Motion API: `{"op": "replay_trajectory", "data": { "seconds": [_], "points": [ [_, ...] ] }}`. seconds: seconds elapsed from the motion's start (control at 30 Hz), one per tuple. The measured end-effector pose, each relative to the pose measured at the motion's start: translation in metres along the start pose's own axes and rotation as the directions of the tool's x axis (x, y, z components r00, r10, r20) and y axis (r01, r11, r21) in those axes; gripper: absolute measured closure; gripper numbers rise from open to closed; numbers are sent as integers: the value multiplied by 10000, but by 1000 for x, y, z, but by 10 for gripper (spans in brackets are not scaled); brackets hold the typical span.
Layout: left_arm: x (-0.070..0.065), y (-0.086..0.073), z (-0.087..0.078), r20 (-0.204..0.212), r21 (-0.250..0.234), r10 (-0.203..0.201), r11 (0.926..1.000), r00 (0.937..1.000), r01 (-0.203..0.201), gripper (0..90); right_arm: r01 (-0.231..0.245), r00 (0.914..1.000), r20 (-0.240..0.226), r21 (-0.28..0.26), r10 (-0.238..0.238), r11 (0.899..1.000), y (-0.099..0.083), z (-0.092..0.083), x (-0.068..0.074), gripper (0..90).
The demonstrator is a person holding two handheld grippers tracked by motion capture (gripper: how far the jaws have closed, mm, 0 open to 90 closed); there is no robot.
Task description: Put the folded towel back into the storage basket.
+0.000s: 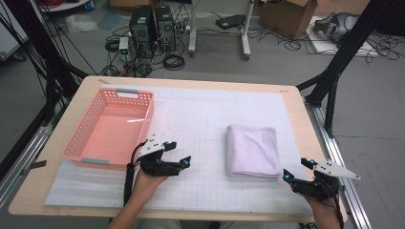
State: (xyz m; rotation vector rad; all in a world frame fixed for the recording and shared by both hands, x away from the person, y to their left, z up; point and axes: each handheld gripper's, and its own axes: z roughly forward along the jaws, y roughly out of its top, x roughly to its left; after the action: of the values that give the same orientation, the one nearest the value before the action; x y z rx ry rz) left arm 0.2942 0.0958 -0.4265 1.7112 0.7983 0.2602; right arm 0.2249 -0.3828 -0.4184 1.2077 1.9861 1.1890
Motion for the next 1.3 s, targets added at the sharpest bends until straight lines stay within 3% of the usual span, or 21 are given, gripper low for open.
{"op": "replay_trajectory", "data": {
  "seconds": [0.4, 0.67, 0.87, 0.97, 1.3],
  "points": [
    [-32, 41, 61, 500, 410, 84, 9991, 9987, -105, 182, -219, 9998, -24, -44, 219, 9998, -4, -3, -8, 168],
    [-44, 48, 95, 655, 930, -318, 9953, 9974, 256, 185, -308, 9995, -66, -51, 308, 9995, -5, -3, -11, 169],
    [-49, 43, 125, 533, 1676, -544, 9848, 9971, 447, 192, -260, 9996, -130, -96, 259, 9996, -4, -2, -11, 169],
    [-48, 37, 141, 146, 2115, -800, 9745, 9967, 751, 193, -282, 9995, -171, -116, 280, 9995, -4, -2, -10, 169],
    [-46, 28, 163, -282, 2661, -1346, 9541, 9905, 1372, 196, -272, 9994, -234, -109, 269, 9996, -3, -2, -10, 169]
  ]
}}
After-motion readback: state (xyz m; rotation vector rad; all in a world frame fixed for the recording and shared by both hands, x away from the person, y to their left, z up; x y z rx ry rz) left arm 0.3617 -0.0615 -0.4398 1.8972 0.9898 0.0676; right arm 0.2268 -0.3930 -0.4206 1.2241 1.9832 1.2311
